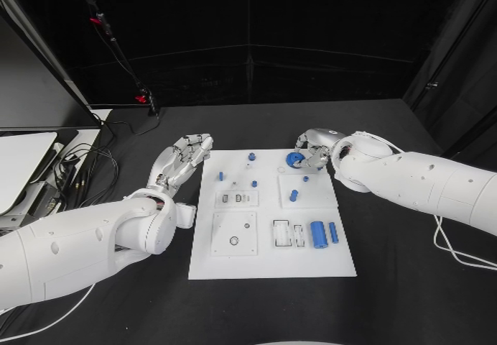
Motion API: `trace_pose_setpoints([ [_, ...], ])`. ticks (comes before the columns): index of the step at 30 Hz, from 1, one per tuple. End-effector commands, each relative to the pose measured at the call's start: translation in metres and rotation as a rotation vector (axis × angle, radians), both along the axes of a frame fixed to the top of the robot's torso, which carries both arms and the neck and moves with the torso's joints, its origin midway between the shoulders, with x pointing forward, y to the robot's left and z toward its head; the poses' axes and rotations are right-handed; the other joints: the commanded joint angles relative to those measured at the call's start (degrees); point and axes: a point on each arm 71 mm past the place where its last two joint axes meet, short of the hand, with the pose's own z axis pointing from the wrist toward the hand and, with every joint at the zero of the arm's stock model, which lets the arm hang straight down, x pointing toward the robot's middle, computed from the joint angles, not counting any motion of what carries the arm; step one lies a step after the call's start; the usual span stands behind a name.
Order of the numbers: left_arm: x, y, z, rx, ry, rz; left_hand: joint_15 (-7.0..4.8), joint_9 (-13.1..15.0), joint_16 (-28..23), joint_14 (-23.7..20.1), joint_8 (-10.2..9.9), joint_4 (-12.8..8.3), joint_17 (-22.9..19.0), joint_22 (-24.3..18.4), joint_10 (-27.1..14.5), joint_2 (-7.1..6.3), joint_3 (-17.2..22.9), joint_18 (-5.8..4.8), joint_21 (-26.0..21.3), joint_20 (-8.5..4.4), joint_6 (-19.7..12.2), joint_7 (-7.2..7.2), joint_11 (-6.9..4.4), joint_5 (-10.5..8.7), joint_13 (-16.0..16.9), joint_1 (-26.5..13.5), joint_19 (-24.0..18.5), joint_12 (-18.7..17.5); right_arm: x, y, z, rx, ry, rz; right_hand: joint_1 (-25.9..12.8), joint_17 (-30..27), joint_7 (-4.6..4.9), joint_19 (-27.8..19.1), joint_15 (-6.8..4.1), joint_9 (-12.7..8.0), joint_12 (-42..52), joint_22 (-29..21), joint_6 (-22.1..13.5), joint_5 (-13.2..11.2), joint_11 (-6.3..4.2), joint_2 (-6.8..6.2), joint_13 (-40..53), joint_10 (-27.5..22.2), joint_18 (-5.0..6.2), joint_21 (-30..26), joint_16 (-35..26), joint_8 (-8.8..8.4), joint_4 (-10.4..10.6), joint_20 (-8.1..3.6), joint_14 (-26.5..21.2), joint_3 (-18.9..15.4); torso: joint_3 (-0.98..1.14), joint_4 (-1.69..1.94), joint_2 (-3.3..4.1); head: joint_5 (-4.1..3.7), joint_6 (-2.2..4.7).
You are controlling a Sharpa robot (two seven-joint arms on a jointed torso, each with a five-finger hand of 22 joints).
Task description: Assemble the parts on the task board
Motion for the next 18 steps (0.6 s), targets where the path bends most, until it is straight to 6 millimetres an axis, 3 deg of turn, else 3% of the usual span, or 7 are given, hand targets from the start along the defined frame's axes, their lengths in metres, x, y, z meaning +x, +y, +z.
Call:
trace_pose_setpoints([
  [1, -0.0057, -0.0014, 0.0169, -0.058, -0.231, -0.033, 0.15, 0.0, 0.2, 0.4, -0.3, 0.0, 0.1, 0.0, 0.4, 0.34, -0.4, 0.43, 0.2, -0.07, 0.4, 9.42, -0.15, 0.39, 0.0, 0.1, 0.0, -0.1, 0.0003, 0.0014, -0.0006, -0.015, 0.012, -0.006, 0.1, 15.1, 0.00, 6.0, -0.53, -0.3, 0.1, 15.1, 0.1, -0.4, -0.47, 0.50, 15.1, 5.8, -0.42, 0.2, 0.1, -0.74, -0.1, -0.61, 6.1, 0.4, 0.00, 0.05, 0.01, 0.04, -0.02],
  [12, -0.0059, -0.0012, 0.0168, -0.058, -0.231, -0.034, 0.15, 0.0, 0.2, 0.4, -0.3, 0.0, 0.1, 0.0, 0.4, 0.34, -0.4, 0.43, 0.2, -0.07, 0.4, 9.42, -0.15, 0.39, 0.0, 0.1, 0.0, -0.1, 0.0003, 0.0018, -0.0030, -0.022, 0.026, -0.023, -0.1, 15.1, -0.27, 6.0, -0.89, -1.5, 0.1, 15.1, -0.9, -0.4, -0.79, 0.45, 15.1, 5.8, -0.42, 0.2, 0.1, -3.08, -0.7, -0.99, 6.1, 0.4, -0.01, 0.01, 0.01, 0.16, -0.03],
  [18, -0.0059, -0.0010, 0.0168, -0.058, -0.230, -0.034, 0.15, 0.0, 0.2, 0.4, -0.3, 0.0, 0.1, 0.0, 0.4, 0.34, -0.4, 0.43, 0.2, -0.07, 0.4, 9.42, -0.15, 0.39, 0.0, 0.1, 0.0, -0.1, 0.0003, 0.0019, -0.0035, -0.023, 0.029, -0.027, -0.1, 15.1, -0.29, 6.0, -0.91, -1.6, 0.1, 15.1, -0.9, -0.4, -0.81, 0.53, 15.1, 5.8, -0.42, 0.2, 0.1, -3.19, -0.8, -1.02, 6.1, 0.5, -0.02, -0.02, 0.00, 0.22, -0.03],
])
